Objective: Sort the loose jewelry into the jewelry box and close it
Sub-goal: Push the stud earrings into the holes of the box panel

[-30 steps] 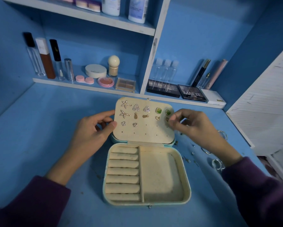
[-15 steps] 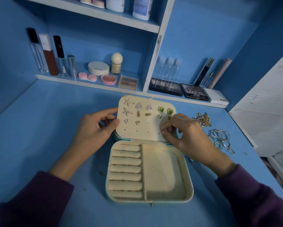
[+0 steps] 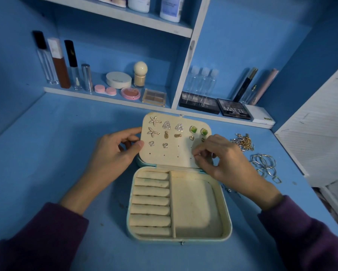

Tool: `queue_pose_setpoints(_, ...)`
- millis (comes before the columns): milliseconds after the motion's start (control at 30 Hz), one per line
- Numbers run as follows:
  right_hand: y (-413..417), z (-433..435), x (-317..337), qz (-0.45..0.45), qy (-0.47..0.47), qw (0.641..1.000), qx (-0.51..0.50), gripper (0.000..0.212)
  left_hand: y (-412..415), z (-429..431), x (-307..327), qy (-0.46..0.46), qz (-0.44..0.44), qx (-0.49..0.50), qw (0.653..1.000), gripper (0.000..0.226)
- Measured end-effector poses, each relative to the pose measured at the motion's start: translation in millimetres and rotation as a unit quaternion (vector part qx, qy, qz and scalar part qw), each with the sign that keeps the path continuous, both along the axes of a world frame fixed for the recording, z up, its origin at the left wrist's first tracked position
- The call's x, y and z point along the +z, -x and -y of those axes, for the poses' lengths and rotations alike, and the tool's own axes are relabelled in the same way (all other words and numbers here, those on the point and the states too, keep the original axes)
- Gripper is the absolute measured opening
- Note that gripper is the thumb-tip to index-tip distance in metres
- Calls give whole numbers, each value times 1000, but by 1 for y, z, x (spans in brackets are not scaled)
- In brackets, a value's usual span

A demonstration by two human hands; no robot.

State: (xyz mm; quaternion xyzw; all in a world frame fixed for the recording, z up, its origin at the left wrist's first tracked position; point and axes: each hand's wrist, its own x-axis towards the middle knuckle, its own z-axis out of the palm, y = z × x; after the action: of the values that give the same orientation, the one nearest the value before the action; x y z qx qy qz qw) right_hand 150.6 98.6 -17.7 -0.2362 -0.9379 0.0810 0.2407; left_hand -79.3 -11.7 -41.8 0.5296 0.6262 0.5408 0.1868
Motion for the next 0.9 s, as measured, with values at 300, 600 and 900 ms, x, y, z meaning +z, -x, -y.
queue_pose_setpoints(300,-9,39,22,81,133,986,59,6,0,-1,-1,-6,1,4,1000,45)
queue_pose_setpoints(600,-12,55,6,167,100,980,38,20,0,-1,-1,-7,7,-3,1000,43)
queue_pose_setpoints(900,-18,51,14,100,139,984,48,14,1,-2,-2,-5,1,-5,1000,44)
